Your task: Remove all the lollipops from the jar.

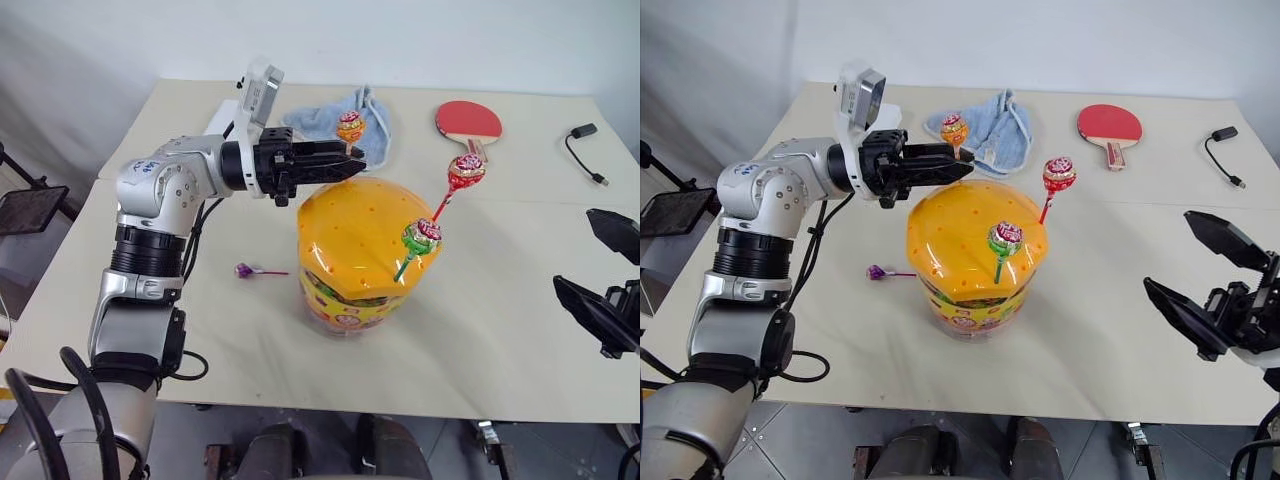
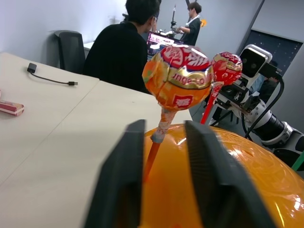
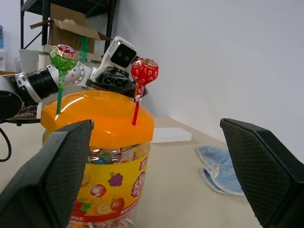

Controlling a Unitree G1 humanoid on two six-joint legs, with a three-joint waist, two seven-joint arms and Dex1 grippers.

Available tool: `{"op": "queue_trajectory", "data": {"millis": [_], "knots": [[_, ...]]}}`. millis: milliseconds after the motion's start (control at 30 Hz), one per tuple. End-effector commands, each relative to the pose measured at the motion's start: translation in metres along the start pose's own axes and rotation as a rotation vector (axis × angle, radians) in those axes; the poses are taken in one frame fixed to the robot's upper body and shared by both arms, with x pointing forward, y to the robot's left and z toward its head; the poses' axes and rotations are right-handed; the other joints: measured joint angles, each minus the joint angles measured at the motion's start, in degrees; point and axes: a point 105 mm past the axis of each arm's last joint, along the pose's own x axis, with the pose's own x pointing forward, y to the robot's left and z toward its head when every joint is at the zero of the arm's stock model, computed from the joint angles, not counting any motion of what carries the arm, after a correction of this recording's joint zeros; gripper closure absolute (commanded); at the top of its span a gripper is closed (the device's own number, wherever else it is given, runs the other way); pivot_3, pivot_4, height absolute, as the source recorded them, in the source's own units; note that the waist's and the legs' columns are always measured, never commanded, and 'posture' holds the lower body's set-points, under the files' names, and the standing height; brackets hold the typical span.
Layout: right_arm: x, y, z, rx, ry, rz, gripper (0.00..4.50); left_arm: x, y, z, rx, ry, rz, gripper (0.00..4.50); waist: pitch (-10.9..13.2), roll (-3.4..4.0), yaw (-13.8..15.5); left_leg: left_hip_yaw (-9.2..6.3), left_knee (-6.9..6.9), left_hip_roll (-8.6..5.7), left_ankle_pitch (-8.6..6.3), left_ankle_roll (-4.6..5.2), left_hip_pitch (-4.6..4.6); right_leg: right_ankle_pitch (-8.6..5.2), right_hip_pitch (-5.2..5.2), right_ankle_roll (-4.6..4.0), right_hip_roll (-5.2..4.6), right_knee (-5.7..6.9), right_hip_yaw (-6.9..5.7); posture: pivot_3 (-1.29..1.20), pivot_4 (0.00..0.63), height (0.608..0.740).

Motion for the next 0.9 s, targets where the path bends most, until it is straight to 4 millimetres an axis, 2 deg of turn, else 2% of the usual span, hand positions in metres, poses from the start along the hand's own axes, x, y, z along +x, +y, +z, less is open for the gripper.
{"op": "queue_trajectory", "data": {"millis": [33,167,233,300,333,433,467,533,567,633,733,833,900], "knots": [[0.003,0.0,0.005,-0.032,-0.021,0.01,0.0,-0.002,-0.01,0.033,0.097,-0.06,-0.014,4.41,0.0,-0.01,-0.09,-0.01,0.0,0.0,0.0,0.0,0.0,0.0,0.0,0.0,0.01,0.01,-0.01,0.0,0.15,0.74],[0.006,-0.003,0.003,-0.024,-0.031,0.015,0.0,-0.018,-0.018,0.068,0.094,-0.242,-0.039,4.46,0.01,-0.01,-0.16,-0.04,0.0,0.02,0.0,0.0,-0.05,0.0,-0.03,0.0,0.0,0.0,-0.03,0.0,0.15,0.74],[0.008,-0.005,0.001,-0.014,-0.036,0.025,0.0,-0.047,-0.01,0.074,0.095,-0.274,0.079,4.46,0.0,0.0,-0.28,-0.07,0.0,0.02,0.0,0.0,-0.05,0.0,-0.03,0.0,0.0,-0.01,-0.05,0.0,0.15,0.74],[0.01,-0.005,-0.001,-0.008,-0.041,0.037,0.0,-0.074,0.002,0.065,0.087,-0.215,0.247,4.46,0.0,0.01,-0.74,-0.03,-0.02,0.02,0.0,-0.01,0.01,0.0,-0.02,0.0,0.0,0.02,-0.02,0.0,0.15,0.74],[0.011,-0.006,-0.002,-0.005,-0.043,0.04,0.0,-0.089,0.008,0.055,0.085,-0.152,0.343,4.46,-0.01,0.02,-0.94,-0.04,-0.07,0.02,0.01,-0.02,0.05,-0.01,-0.02,-0.01,0.01,0.04,-0.01,0.0,0.15,0.74],[0.013,-0.005,-0.006,0.022,-0.039,0.056,0.0,-0.156,0.023,0.01,0.045,0.125,0.724,4.46,-0.01,0.04,-1.54,-0.02,-0.15,0.03,0.01,-0.05,0.15,-0.02,0.0,-0.03,0.03,0.07,0.02,0.0,0.15,0.74],[0.014,-0.004,-0.008,0.041,-0.032,0.062,0.0,-0.184,0.018,-0.009,0.024,0.237,0.838,4.46,-0.01,0.04,-1.61,-0.02,-0.15,0.03,0.01,-0.06,0.15,-0.02,-0.01,-0.03,0.04,0.06,0.04,0.0,0.15,0.74],[0.016,-0.004,-0.013,0.073,-0.025,0.073,0.0,-0.224,-0.003,-0.044,-0.049,0.428,0.972,4.46,0.03,-0.02,-2.1,0.01,-0.19,0.05,-0.01,-0.08,0.13,-0.03,-0.06,-0.04,0.04,0.02,0.13,0.0,0.15,0.74],[0.016,-0.003,-0.016,0.084,-0.019,0.081,0.0,-0.235,-0.014,-0.057,-0.1,0.474,1.005,4.46,0.05,-0.05,-1.95,0.01,-0.23,0.07,-0.02,-0.09,0.13,-0.03,-0.09,-0.05,0.02,0.02,0.31,0.0,0.15,0.74],[0.016,-0.001,-0.021,0.095,-0.008,0.099,0.0,-0.247,-0.031,-0.073,-0.243,0.448,1.078,4.46,0.1,-0.13,-1.39,-0.12,-0.18,0.08,-0.06,-0.09,0.02,-0.05,-0.11,-0.08,-0.05,-0.01,0.5,0.0,0.15,0.74],[0.017,0.001,-0.03,0.111,0.013,0.142,0.0,-0.274,-0.058,-0.112,-0.4,0.583,1.243,4.46,0.08,-0.2,-0.29,-0.56,0.06,0.06,-0.09,-0.05,-0.35,-0.03,-0.1,-0.05,-0.39,-0.19,0.52,0.0,0.15,0.74],[0.018,0.002,-0.036,0.117,0.033,0.186,0.0,-0.279,-0.073,-0.132,-0.485,0.595,1.275,4.46,0.1,-0.17,0.0,-0.6,0.05,0.02,-0.09,-0.05,-0.34,-0.02,-0.08,-0.03,-0.44,-0.22,0.56,0.0,0.15,0.74],[0.021,-0.002,-0.036,0.117,0.036,0.2,0.0,-0.285,-0.083,-0.152,-0.536,0.63,1.292,3.98,0.09,-0.14,-0.27,-0.62,0.04,0.02,-0.09,-0.07,-0.33,-0.02,-0.09,-0.03,-0.45,-0.18,0.56,0.0,0.15,0.74]]}}
